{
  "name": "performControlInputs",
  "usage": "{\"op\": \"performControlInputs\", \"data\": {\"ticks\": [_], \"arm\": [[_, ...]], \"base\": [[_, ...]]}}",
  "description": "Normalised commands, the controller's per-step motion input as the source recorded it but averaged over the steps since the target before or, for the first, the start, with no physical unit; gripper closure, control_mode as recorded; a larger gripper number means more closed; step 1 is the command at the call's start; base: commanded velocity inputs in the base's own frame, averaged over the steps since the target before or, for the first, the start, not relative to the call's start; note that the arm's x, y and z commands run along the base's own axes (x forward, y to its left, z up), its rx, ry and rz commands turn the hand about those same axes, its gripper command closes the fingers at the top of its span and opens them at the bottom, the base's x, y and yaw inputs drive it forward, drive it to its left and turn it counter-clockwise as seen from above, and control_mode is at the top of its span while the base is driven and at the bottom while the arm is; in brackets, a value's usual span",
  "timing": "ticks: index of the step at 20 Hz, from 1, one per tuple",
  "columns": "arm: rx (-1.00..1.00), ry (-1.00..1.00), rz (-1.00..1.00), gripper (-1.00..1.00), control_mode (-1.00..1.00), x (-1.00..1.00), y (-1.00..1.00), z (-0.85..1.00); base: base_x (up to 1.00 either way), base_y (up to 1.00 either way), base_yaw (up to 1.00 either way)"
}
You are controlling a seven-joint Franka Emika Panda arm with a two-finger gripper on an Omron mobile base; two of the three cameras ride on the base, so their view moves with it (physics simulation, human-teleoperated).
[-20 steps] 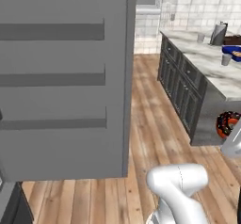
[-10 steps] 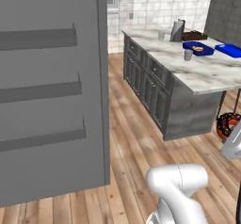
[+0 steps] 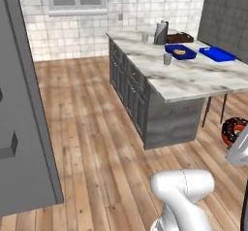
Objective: Take the cake and donut from the fridge and place them on the empty tray on the dining counter.
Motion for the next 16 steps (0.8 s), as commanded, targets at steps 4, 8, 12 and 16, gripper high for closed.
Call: {"op": "performControlInputs", "data": {"ticks": [4, 8, 12, 16], "arm": [[0.0, 0.0, 0.0, 1.0, 1.0, 0.0, 0.0, 0.0], [0.0, 0.0, 0.0, 1.0, 1.0, 0.0, 0.0, 0.0], [0.0, 0.0, 0.0, 1.0, 1.0, 0.0, 0.0, 0.0], [0.0, 0.0, 0.0, 1.0, 1.0, 0.0, 0.0, 0.0]], "base": [[0.34, -1.0, 0.0], [0.24, -1.0, 0.0], [0.24, -1.0, 0.0], [0.24, -1.0, 0.0]]}}
